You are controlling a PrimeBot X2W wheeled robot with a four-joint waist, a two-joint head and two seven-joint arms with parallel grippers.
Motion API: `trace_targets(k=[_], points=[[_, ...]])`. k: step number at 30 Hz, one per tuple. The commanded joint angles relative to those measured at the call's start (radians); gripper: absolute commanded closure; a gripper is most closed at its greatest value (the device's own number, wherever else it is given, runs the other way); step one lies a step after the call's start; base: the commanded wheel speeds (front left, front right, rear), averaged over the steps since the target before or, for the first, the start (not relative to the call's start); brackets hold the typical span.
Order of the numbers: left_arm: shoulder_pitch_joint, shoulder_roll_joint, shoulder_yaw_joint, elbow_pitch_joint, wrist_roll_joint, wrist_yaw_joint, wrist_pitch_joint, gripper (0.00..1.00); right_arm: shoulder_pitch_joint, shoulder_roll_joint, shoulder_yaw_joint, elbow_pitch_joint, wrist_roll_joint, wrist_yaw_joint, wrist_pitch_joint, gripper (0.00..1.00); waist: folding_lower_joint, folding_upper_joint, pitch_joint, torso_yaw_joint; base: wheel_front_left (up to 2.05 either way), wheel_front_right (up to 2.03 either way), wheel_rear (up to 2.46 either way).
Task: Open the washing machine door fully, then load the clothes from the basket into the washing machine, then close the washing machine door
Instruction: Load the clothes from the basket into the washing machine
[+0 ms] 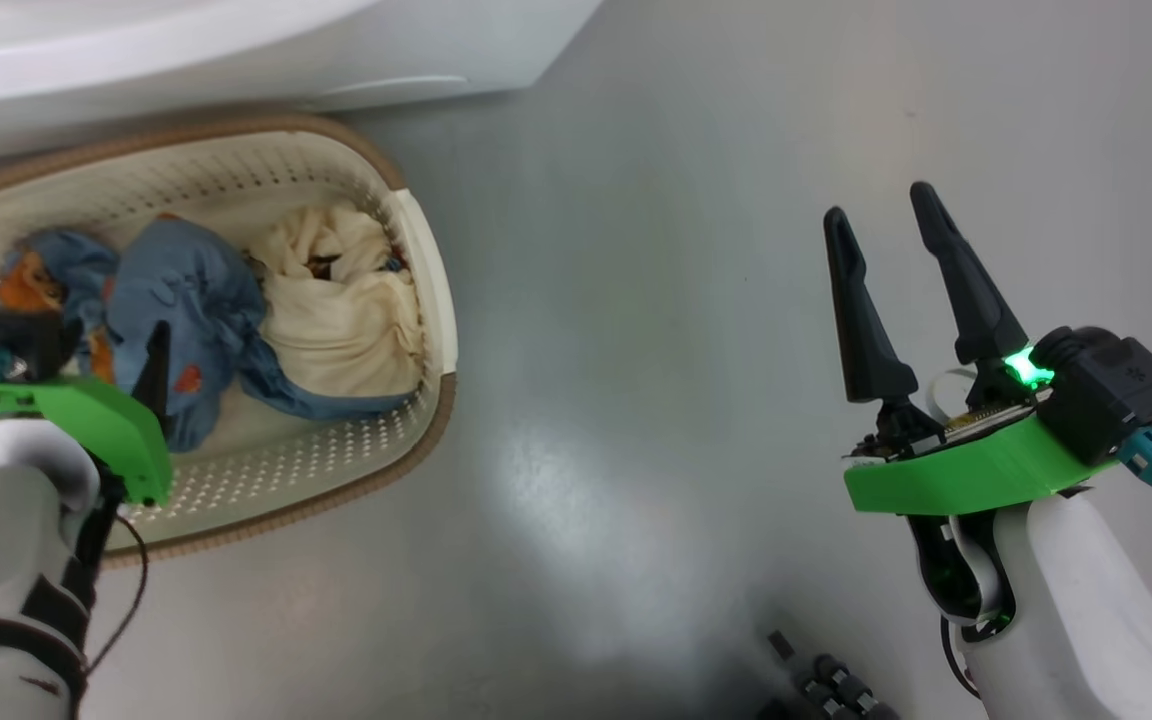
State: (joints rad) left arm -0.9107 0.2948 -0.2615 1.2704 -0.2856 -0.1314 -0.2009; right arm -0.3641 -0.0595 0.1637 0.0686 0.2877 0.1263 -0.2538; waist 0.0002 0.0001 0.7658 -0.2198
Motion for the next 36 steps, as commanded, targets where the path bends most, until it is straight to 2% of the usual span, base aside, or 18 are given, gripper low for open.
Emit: trace_targets(k=[1, 14, 21, 25, 26, 28, 29, 36], points=[[-0.010, 0.054, 0.010, 0.004, 0.014, 0.006, 0.015, 0.00, 0.005, 0.007, 0.028, -0.031, -0.010, 0.004, -0.008, 0.00, -0.0002, -0.0001, 0.047, -0.028, 0.00, 0.00, 0.00], [-0.079, 0.122, -0.014, 0.017, 0.018, 0.012, 0.125, 0.00, -0.020, 0.009, 0.067, -0.047, 0.025, 0.004, -0.008, 0.00, -0.0002, -0.0001, 0.094, -0.067, 0.00, 0.00, 0.00], [-0.096, 0.125, -0.030, 0.019, -0.003, 0.003, 0.185, 0.00, -0.021, 0.009, 0.071, -0.055, 0.034, 0.004, -0.008, 0.00, -0.0002, -0.0001, 0.104, -0.079, 0.00, 0.00, 0.00], [-0.092, 0.105, -0.063, 0.013, -0.024, 0.001, 0.221, 0.00, -0.022, 0.009, 0.074, -0.056, 0.040, 0.004, -0.008, 0.00, -0.0002, -0.0001, 0.106, -0.083, 0.00, 0.00, 0.00], [-0.088, 0.100, -0.074, 0.006, -0.037, 0.001, 0.230, 0.06, -0.023, 0.009, 0.075, -0.056, 0.042, 0.004, -0.008, 0.00, -0.0002, -0.0001, 0.106, -0.084, 0.00, 0.00, 0.00], [-0.078, 0.095, -0.098, -0.014, -0.068, 0.001, 0.244, 0.72, -0.025, 0.009, 0.076, -0.057, 0.045, 0.004, -0.008, 0.00, -0.0002, -0.0001, 0.105, -0.085, 0.00, 0.00, 0.00], [-0.072, 0.094, -0.110, -0.026, -0.087, 0.001, 0.252, 1.00, -0.025, 0.009, 0.077, -0.058, 0.046, 0.004, -0.008, 0.00, -0.0002, -0.0001, 0.104, -0.086, 0.00, 0.00, 0.00], [-0.038, 0.119, -0.211, -0.101, -0.211, 0.001, 0.291, 1.00, -0.027, 0.009, 0.068, -0.059, 0.045, 0.004, -0.008, 0.00, -0.0002, -0.0001, 0.088, -0.083, 0.00, 0.00, 0.00]])
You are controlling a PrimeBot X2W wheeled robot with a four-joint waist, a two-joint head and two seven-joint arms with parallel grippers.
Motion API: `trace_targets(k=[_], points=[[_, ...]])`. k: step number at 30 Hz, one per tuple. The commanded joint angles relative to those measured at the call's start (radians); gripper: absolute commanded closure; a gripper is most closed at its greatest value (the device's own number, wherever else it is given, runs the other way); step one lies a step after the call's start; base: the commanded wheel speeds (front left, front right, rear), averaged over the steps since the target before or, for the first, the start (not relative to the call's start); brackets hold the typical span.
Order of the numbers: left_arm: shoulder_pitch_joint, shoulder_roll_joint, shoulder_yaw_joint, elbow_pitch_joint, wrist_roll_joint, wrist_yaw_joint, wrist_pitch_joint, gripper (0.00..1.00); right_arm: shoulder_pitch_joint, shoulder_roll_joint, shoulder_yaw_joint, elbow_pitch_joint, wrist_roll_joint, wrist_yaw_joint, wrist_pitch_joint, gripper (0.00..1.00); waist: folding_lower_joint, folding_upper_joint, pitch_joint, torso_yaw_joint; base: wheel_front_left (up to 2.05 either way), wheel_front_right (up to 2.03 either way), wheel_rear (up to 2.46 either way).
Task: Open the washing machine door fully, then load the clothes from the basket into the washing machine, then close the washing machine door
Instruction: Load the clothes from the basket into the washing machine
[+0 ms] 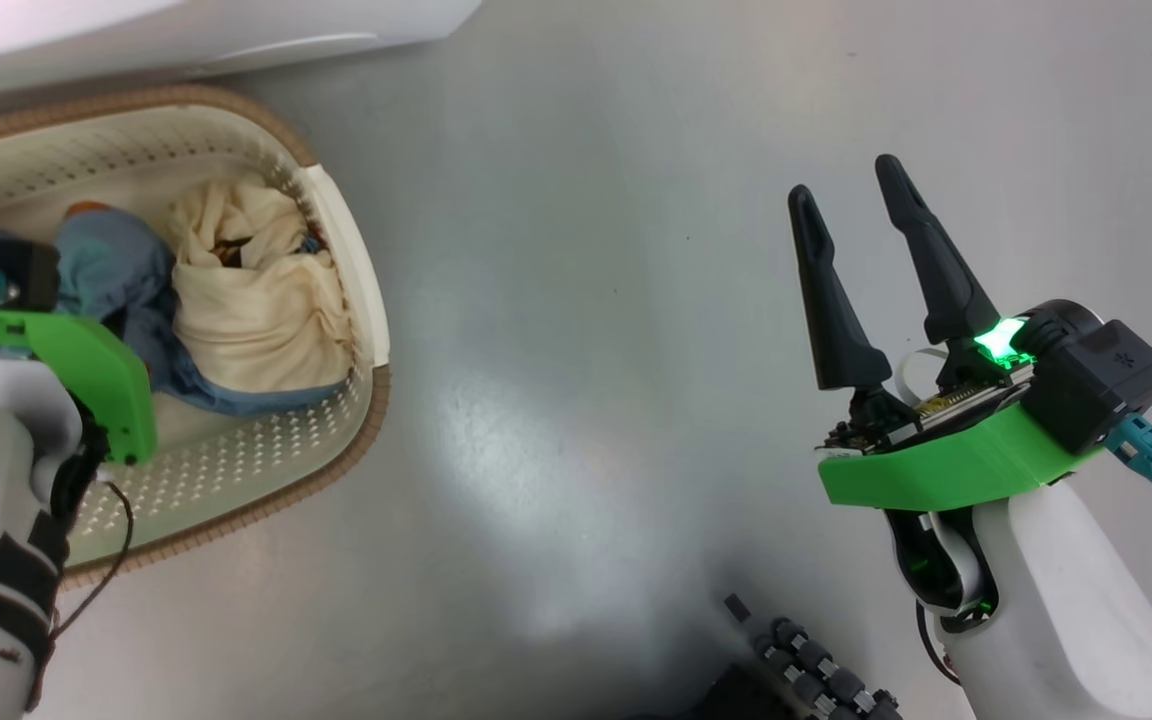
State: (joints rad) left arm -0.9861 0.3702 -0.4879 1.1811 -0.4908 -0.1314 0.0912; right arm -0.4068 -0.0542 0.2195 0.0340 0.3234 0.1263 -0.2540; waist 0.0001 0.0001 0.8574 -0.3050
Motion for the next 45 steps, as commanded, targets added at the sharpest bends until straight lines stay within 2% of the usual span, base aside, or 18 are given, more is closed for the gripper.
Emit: trace_targets(k=[1, 5, 15, 22, 27, 32, 45], points=[[0.041, 0.047, 0.005, -0.021, -0.025, 0.001, -0.006, 1.00, 0.016, 0.004, 0.010, -0.024, 0.008, 0.004, -0.008, 0.00, -0.0001, -0.0001, -0.009, 0.005, 0.00, 0.00, 0.00], [0.054, 0.050, -0.021, -0.038, -0.094, 0.001, -0.053, 1.00, 0.020, 0.004, 0.002, -0.021, 0.000, 0.004, -0.008, 0.00, -0.0001, -0.0001, -0.041, 0.022, 0.00, 0.00, 0.00], [0.133, -0.005, -0.087, -0.048, -0.220, 0.001, -0.217, 1.00, 0.050, 0.003, -0.021, 0.004, -0.043, 0.004, -0.008, 0.00, -0.0001, -0.0001, -0.191, 0.084, 0.00, 0.00, 0.00], [0.191, -0.040, -0.123, -0.048, -0.278, 0.001, -0.324, 1.00, 0.104, -0.035, -0.036, 0.021, -0.045, 0.004, -0.008, 0.00, -0.0001, -0.0001, -0.322, 0.127, 0.00, 0.00, 0.00], [0.233, -0.059, -0.127, -0.075, -0.301, 0.001, -0.351, 1.00, 0.152, -0.062, -0.044, 0.034, -0.039, 0.004, -0.008, 0.00, -0.0001, -0.0001, -0.412, 0.157, 0.00, 0.00, 0.00], [0.280, -0.056, -0.063, -0.169, -0.267, 0.001, -0.352, 1.00, 0.195, -0.080, -0.054, 0.042, -0.032, 0.004, -0.008, 0.00, -0.0001, -0.0001, -0.485, 0.186, 0.00, 0.00, 0.00], [0.521, -0.093, 0.240, -0.501, -0.039, 0.022, -0.353, 1.00, 0.280, -0.102, -0.069, 0.054, -0.021, 0.004, -0.008, 0.00, -0.0001, -0.0001, -0.615, 0.241, 0.00, 0.00, 0.00]])
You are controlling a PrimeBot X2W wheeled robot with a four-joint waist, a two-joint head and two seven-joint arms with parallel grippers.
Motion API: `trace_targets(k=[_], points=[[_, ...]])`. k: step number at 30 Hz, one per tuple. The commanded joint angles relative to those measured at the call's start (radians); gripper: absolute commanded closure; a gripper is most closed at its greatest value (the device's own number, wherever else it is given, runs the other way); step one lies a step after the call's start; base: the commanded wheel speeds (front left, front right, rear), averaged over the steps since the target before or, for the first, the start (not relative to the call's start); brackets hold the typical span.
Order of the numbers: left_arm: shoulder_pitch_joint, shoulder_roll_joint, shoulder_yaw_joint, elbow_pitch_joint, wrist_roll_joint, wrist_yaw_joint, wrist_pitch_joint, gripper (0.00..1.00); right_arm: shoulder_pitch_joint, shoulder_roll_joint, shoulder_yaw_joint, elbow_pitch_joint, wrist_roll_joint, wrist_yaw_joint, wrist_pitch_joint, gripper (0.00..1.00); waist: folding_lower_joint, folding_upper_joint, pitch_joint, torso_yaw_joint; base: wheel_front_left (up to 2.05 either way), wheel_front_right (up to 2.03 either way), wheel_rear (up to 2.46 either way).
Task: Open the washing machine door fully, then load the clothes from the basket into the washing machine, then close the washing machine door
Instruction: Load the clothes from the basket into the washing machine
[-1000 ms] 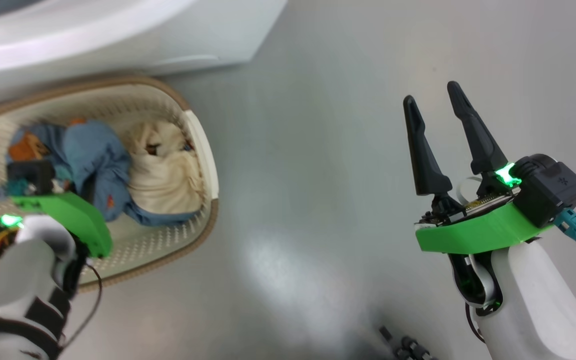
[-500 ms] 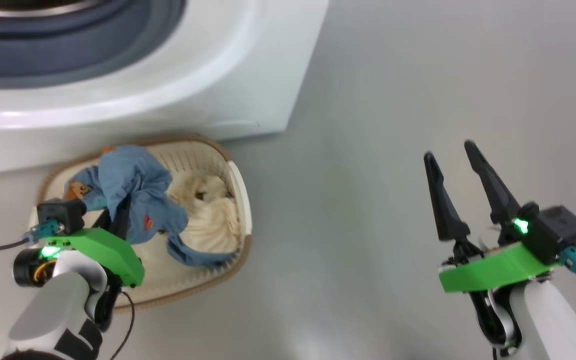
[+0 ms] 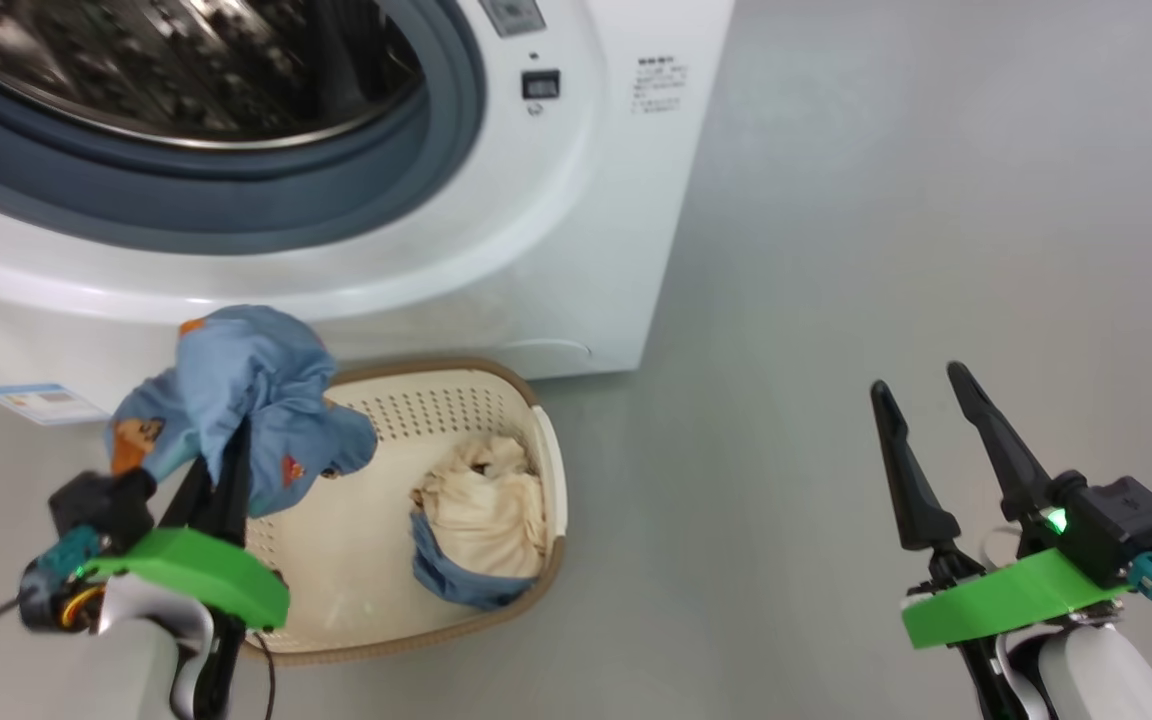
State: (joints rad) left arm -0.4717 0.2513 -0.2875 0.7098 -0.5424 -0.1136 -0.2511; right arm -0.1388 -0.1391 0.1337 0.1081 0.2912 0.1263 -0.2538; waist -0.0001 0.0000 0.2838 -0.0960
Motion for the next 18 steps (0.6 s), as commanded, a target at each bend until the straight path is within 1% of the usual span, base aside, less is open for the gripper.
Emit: trace_targets(k=[1, 8, 9, 14, 18], points=[[0.026, 0.021, 0.061, -0.056, 0.031, 0.005, -0.011, 1.00, 0.017, -0.018, 0.014, -0.020, 0.012, 0.004, -0.008, 0.00, 0.0001, 0.0000, -0.048, 0.036, 0.00, 0.00, 0.00], [0.165, -0.026, 0.207, -0.237, 0.141, 0.001, -0.011, 1.00, 0.063, -0.030, -0.003, -0.020, 0.016, 0.004, -0.008, 0.00, 0.0001, 0.0000, -0.095, 0.057, 0.00, 0.00, 0.00], [0.165, -0.026, 0.207, -0.237, 0.141, 0.001, -0.011, 1.00, 0.063, -0.030, -0.003, -0.020, 0.016, 0.004, -0.008, 0.00, 0.0001, 0.0000, -0.095, 0.057, 0.00, 0.00, 0.00], [0.265, -0.062, 0.286, -0.360, 0.204, -0.005, -0.011, 1.00, 0.087, -0.035, -0.009, -0.019, 0.019, 0.004, -0.008, 0.00, 0.0001, 0.0000, -0.121, 0.061, 0.00, 0.00, 0.00], [0.328, -0.092, 0.331, -0.442, 0.242, -0.009, -0.011, 1.00, 0.096, -0.035, -0.014, -0.023, 0.020, 0.004, -0.008, 0.00, 0.0001, 0.0000, -0.129, 0.063, 0.00, 0.00, 0.00]])
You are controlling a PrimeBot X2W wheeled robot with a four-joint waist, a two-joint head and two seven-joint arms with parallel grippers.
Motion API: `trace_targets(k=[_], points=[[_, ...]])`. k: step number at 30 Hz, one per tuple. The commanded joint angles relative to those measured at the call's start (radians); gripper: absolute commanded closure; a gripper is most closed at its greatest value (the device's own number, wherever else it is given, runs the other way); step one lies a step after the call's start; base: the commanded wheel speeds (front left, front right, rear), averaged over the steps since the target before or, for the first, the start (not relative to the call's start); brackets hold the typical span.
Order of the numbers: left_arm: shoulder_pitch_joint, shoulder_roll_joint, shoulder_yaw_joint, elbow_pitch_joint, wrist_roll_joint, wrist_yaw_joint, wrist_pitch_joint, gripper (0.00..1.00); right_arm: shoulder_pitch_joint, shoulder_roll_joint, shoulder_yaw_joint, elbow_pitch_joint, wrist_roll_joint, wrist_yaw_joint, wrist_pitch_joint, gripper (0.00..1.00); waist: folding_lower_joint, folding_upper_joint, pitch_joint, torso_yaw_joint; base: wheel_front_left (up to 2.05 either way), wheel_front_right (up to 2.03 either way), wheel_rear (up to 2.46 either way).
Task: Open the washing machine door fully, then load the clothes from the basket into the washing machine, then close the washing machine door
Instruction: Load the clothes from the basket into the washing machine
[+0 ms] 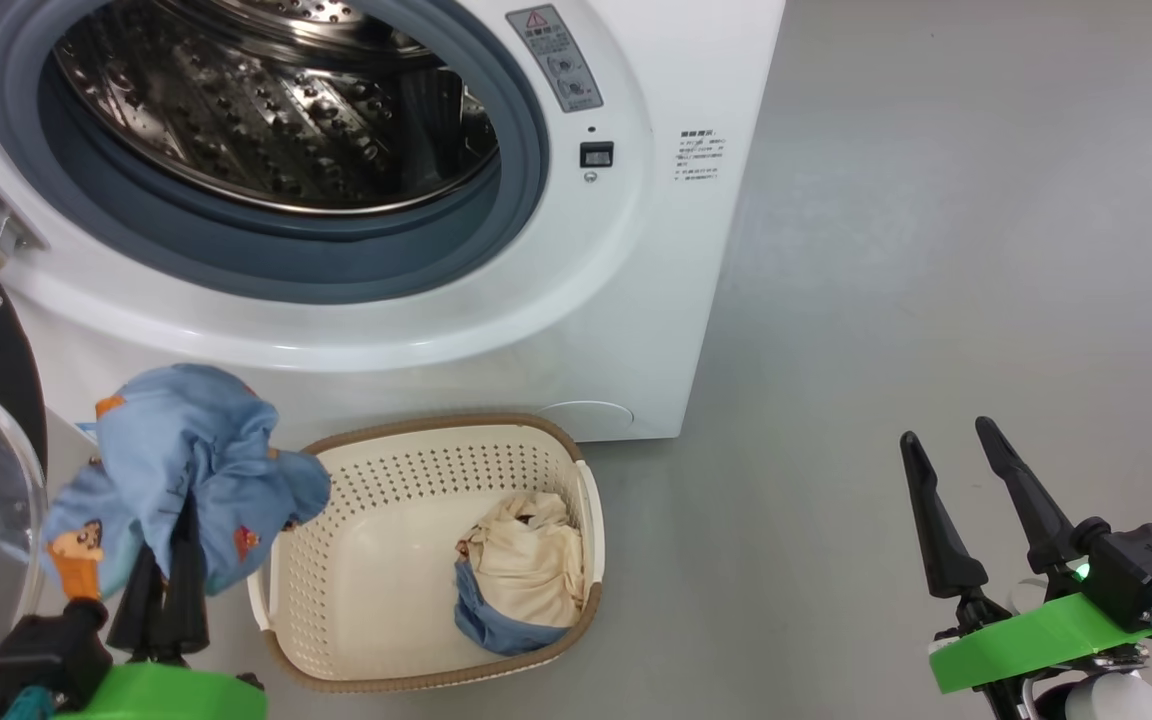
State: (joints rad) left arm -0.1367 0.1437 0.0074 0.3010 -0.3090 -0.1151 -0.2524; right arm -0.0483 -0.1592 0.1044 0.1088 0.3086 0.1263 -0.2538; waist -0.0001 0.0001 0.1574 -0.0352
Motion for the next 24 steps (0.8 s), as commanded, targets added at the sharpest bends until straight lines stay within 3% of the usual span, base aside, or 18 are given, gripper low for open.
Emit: trace_targets(k=[1, 13, 24], points=[[0.006, 0.009, 0.044, -0.050, 0.017, -0.008, -0.009, 1.00, 0.007, -0.014, 0.015, -0.024, 0.002, 0.004, -0.008, 0.00, 0.0001, -0.0001, -0.003, 0.003, 0.00, 0.00, 0.00], [0.001, -0.028, 0.080, -0.121, 0.057, -0.015, -0.009, 1.00, -0.004, -0.004, 0.007, -0.040, -0.003, 0.004, -0.008, 0.00, 0.0001, -0.0001, 0.048, -0.015, 0.00, 0.00, 0.00], [-0.260, 0.024, 0.037, -0.066, 0.022, -0.015, -0.009, 1.00, -0.076, 0.026, 0.006, -0.055, -0.014, 0.004, -0.008, 0.00, 0.0001, -0.0001, 0.206, -0.052, 0.00, 0.00, 0.00]])
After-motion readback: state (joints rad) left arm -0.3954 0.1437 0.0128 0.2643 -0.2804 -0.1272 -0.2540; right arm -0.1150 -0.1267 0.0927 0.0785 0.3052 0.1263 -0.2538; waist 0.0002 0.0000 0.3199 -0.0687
